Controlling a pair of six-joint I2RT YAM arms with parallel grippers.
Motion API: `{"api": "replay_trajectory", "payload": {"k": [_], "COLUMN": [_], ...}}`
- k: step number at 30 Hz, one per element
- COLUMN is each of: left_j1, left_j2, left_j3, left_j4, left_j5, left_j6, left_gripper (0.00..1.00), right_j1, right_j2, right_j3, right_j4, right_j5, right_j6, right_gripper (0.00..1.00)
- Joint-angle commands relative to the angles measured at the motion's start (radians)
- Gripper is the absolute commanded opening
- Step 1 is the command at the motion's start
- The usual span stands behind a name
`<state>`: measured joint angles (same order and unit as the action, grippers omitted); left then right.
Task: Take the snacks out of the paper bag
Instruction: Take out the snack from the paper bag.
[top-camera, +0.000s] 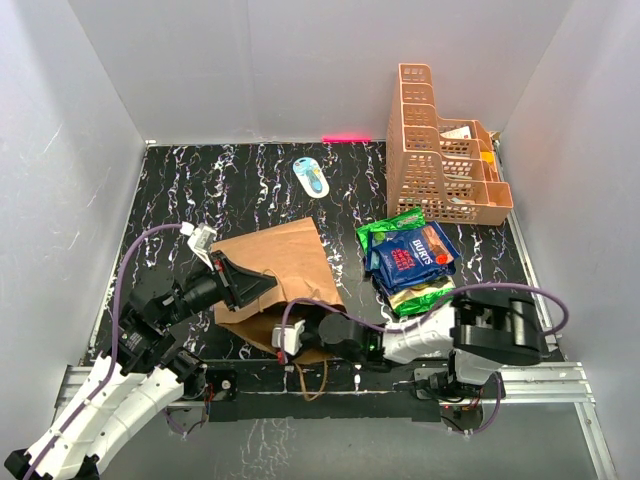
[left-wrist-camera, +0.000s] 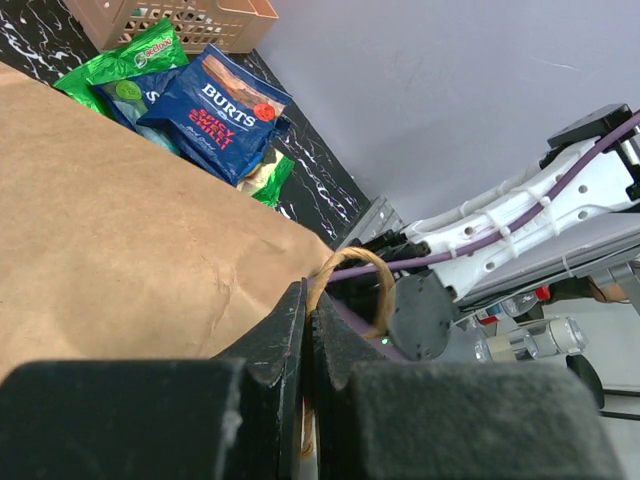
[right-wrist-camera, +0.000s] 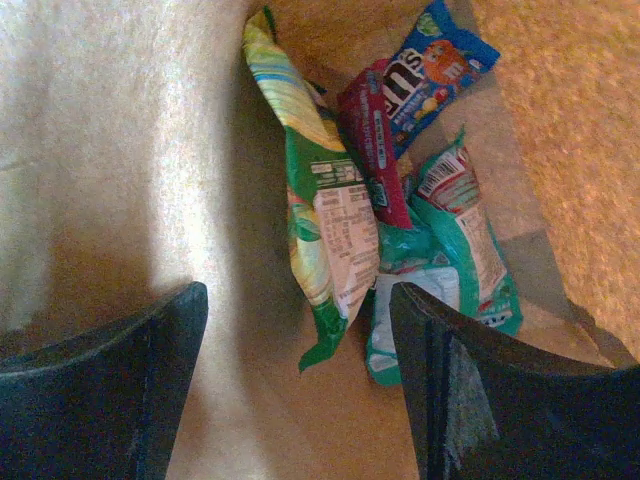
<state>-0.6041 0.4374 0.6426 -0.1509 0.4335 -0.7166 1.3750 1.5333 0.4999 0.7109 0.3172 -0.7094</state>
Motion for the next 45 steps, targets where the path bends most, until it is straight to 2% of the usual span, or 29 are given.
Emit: {"api": "replay_trajectory", "payload": {"k": [1,7,15,19,22,27,31,34,38,42,45], "left_j1": [0.001,0.001,0.001,0.0,0.001,0.001,0.001,0.001,0.001,0.001,0.001], "left_j2": [0.0,-0.002,-0.025,-0.035,-0.033,0.033,0.099,0.102,0.089,0.08,0.079], "left_j3": [0.052,0.059,0.067,0.095,0.093,0.101,0.127,0.126,0.137,0.136,0.142], "left_j4": [-0.001,-0.005,-0.032,-0.122,-0.097,0.055,0.12,0.14,0.119,0.113,0.112], "left_j5": [-0.01,-0.008,-0.069,-0.228,-0.269,-0.213,-0.144,-0.133,-0.138,-0.13,-0.118], "left_j6": [0.019,0.016,0.014,0.015,0.018,0.024,0.027,0.025,0.03,0.032,0.036], "left_gripper": [0.0,0.0,0.0,0.0,0.0,0.0,0.0,0.0,0.0,0.0,0.0], "right_j1": [-0.024,-0.052,-0.096,-0.095,-0.08,-0.031,0.018,0.06,0.095,0.09,0.055], "right_j2": [0.117,0.242,0.281,0.172,0.035,-0.167,-0.212,-0.193,-0.114,0.026,0.104], "right_j3": [0.11,0.201,0.227,0.149,0.067,0.018,0.012,0.015,0.031,0.113,0.168], "right_j4": [0.101,0.103,0.135,0.123,0.043,-0.168,-0.203,-0.178,-0.061,0.005,0.064], "right_j5": [0.017,0.026,0.066,0.044,-0.022,-0.118,-0.107,-0.087,-0.002,0.107,0.12], "right_j6": [-0.1,-0.18,-0.205,-0.226,-0.234,-0.231,-0.214,-0.207,-0.205,-0.239,-0.271], "right_gripper": [0.77,0.77,0.71,0.73,0.76,0.79,0.79,0.77,0.76,0.75,0.74]}}
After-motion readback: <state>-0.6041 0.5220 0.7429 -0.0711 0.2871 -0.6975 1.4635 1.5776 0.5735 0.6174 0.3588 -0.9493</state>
